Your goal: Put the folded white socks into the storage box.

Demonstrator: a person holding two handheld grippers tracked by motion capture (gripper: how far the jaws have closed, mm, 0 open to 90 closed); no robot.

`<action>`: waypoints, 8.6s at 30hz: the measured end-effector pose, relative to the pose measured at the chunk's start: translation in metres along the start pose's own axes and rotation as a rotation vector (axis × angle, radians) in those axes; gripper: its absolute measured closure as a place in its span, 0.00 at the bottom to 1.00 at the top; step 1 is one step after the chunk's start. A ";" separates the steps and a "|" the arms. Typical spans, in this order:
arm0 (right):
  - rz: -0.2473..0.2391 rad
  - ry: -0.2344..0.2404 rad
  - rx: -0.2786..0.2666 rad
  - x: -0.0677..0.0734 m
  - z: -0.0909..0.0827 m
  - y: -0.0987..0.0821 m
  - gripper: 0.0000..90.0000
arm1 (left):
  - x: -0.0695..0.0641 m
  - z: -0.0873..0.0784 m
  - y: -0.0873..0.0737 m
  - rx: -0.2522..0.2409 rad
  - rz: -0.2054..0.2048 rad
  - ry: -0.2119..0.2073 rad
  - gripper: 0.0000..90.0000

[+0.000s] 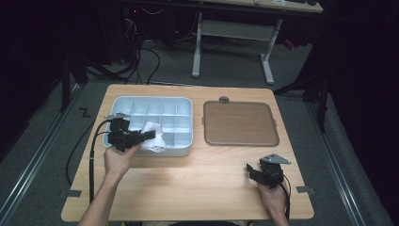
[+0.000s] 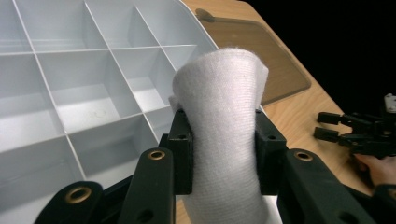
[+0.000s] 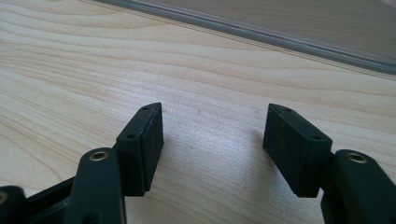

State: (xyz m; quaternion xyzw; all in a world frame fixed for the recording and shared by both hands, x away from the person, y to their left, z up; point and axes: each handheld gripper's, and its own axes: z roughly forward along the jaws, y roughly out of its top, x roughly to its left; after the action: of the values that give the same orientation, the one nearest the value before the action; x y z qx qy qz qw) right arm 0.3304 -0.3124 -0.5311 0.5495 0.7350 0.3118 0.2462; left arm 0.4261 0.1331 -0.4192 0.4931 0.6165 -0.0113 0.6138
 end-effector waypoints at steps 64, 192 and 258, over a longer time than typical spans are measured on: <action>-0.004 0.006 -0.001 0.000 0.000 0.000 0.42 | 0.051 0.052 -0.013 0.116 0.118 0.221 0.74; -0.008 0.014 0.002 0.001 0.000 0.000 0.42 | 0.031 0.051 -0.026 0.059 0.302 0.384 0.91; -0.012 0.015 0.001 0.002 0.000 0.000 0.41 | 0.049 0.069 -0.031 0.218 0.293 0.431 0.93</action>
State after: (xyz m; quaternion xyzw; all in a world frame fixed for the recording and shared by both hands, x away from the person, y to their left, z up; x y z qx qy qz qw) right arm 0.3298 -0.3108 -0.5312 0.5430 0.7402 0.3142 0.2421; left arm 0.4706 0.1035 -0.4918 0.6312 0.6501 0.1163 0.4068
